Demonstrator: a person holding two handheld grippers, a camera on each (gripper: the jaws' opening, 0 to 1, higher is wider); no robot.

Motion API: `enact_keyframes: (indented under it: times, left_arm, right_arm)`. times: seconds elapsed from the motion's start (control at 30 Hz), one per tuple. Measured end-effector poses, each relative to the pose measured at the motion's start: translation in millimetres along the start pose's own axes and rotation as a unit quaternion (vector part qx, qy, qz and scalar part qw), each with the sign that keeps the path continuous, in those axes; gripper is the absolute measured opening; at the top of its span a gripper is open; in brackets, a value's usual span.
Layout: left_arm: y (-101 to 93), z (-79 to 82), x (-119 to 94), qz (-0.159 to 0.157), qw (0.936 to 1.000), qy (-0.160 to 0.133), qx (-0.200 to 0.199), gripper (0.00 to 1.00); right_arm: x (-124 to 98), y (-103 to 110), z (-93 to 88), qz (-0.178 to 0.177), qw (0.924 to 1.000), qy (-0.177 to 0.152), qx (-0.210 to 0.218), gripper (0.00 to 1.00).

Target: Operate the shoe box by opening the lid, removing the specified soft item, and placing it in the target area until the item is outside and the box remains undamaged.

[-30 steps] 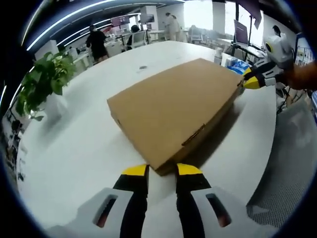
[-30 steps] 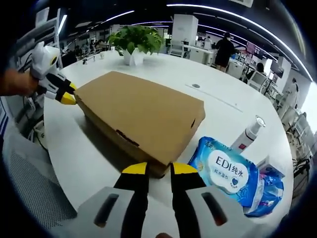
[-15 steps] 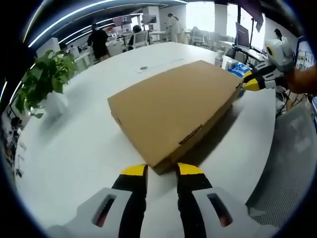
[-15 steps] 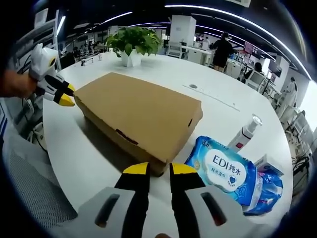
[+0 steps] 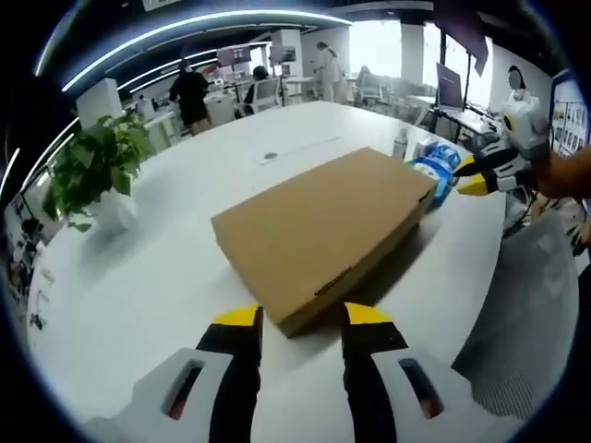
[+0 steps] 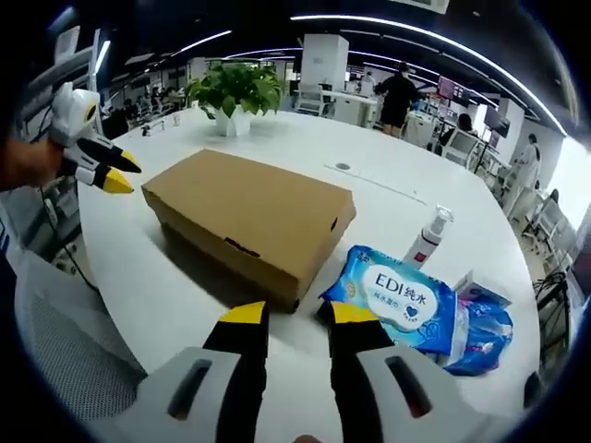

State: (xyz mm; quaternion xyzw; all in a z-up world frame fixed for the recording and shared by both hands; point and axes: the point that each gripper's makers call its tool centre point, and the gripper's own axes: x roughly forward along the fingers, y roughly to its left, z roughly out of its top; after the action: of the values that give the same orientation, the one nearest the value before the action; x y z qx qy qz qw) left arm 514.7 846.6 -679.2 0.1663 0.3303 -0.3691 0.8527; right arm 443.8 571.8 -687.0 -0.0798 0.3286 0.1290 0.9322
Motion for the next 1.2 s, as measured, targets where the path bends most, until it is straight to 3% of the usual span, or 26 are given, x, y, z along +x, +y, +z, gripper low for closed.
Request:
enact_keyframes:
  times: [0.37,0.6,0.8,0.93,1.2]
  left_arm:
    - [-22.7,-8.4,-14,-0.026,0.9996,-0.008,-0.009,0.45]
    - [-19.1,-8.5,-27,-0.025,0.9994,-0.021,-0.015,0.6]
    - [-21.7,-3.2,-43,-0.041,0.998,-0.045,-0.021,0.71]
    - [-23.3,-1.5,-51,-0.04,0.9972,-0.061,-0.018,0.87]
    - [-32.3,-6.2,-69,-0.029,0.9978,-0.058,-0.014,1.0]
  right_arm:
    - [-51,-16,-20.6,-0.058,0.9976,0.011,0.037,0.47]
    - [-71,-6,-21.9,-0.071,0.996,0.004,0.055,0.8]
    - [-94,-5,-15.1,-0.102,0.9921,-0.016,0.071,0.88]
    - [-112,-4,-9.6,-0.121,0.9886,-0.031,0.084,0.96]
    - [-136,-1,-8.8,-0.125,0.9868,-0.058,0.086,0.96]
